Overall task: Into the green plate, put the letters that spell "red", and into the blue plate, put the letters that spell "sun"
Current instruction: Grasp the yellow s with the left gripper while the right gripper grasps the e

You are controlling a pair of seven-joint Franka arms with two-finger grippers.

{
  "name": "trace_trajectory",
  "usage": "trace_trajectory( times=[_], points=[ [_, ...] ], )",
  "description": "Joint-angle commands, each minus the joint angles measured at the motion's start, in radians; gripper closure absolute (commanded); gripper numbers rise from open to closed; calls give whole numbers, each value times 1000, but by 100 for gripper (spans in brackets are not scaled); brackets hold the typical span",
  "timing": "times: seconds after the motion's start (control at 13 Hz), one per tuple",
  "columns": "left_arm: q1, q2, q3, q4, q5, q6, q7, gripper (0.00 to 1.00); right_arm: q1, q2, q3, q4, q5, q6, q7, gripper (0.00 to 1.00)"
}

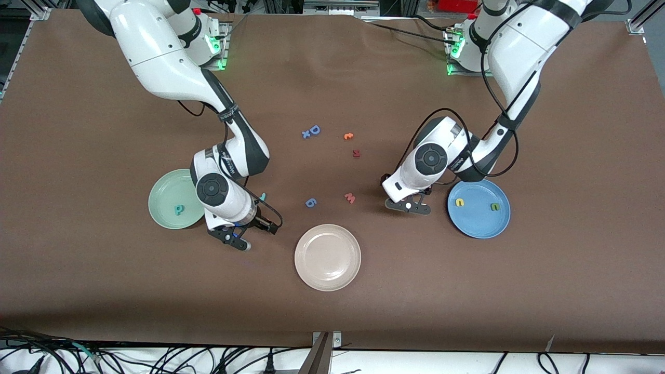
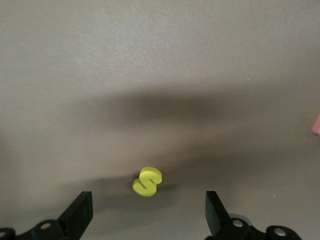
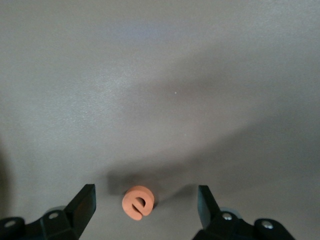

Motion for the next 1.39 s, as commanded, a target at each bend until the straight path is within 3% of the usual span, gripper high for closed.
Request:
trace_trajectory(
  times=[0.0, 0.23, 0.31, 0.46, 0.69, 0.85, 1.0, 1.31],
  points=[
    [-7, 5, 4, -1, 76, 7, -39, 6, 5, 13, -3, 2, 13, 14, 7, 33],
    [-7, 14, 4, -3, 76, 9, -39, 26, 10, 21, -3, 4, 18, 14, 7, 47],
    [-7, 15, 4, -3, 76, 10, -39, 26, 10, 23, -3, 6, 18, 14, 7, 50],
    [-8, 22, 4, -1, 76, 13, -39, 36, 10, 26, -3, 9, 19, 14, 6, 50],
    [-2, 22, 4, -1, 76, 15, -39, 78, 11, 26, -2, 10, 22, 14, 7, 49],
    [2, 20, 4, -1, 76, 15, -39, 91, 17, 26, -2, 12, 21, 14, 33, 48],
    [6, 18, 4, -1, 76, 13, -39, 96, 23, 26, -2, 12, 19, 14, 35, 48],
    [10, -37, 3, 13, 74, -46, -30, 96, 23, 26, -2, 12, 15, 14, 36, 50]
  ],
)
